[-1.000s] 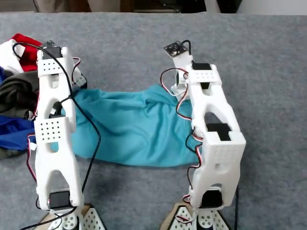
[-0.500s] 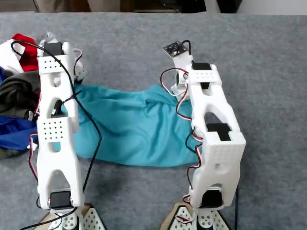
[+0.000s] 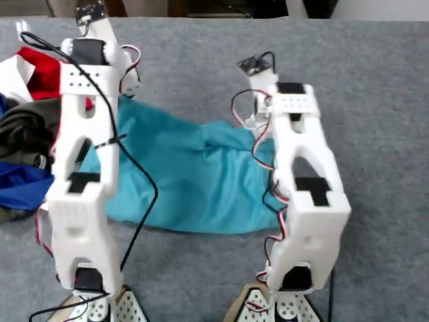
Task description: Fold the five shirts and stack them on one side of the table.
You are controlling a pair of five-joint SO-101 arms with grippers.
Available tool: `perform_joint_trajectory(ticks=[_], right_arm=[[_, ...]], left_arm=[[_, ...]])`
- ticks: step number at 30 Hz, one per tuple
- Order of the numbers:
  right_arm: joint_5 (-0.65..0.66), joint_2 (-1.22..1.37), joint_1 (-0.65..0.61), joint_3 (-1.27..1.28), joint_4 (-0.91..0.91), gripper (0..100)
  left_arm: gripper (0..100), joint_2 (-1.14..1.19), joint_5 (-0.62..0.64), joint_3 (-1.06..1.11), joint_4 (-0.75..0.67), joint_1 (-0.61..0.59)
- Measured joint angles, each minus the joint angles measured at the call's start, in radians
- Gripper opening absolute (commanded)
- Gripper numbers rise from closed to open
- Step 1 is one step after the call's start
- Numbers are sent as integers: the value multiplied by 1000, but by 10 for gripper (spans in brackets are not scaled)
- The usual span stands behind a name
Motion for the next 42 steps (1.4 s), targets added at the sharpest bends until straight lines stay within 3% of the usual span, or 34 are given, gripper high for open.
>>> perform_joint_trajectory(ticks=[6,12,23,31,42], right_arm=[[25,-152,29,0,55,12],[26,-276,31,0,84,12],[107,-413,31,0,164,12],[242,-549,31,109,152,12],[269,-701,31,787,-285,16]], left_arm=[[19,-436,-138,344,0,0],[20,-694,-206,466,0,-5],[20,-729,-218,588,0,-126],[20,-729,-219,776,0,-132],[20,-729,-315,1201,-224,-78]])
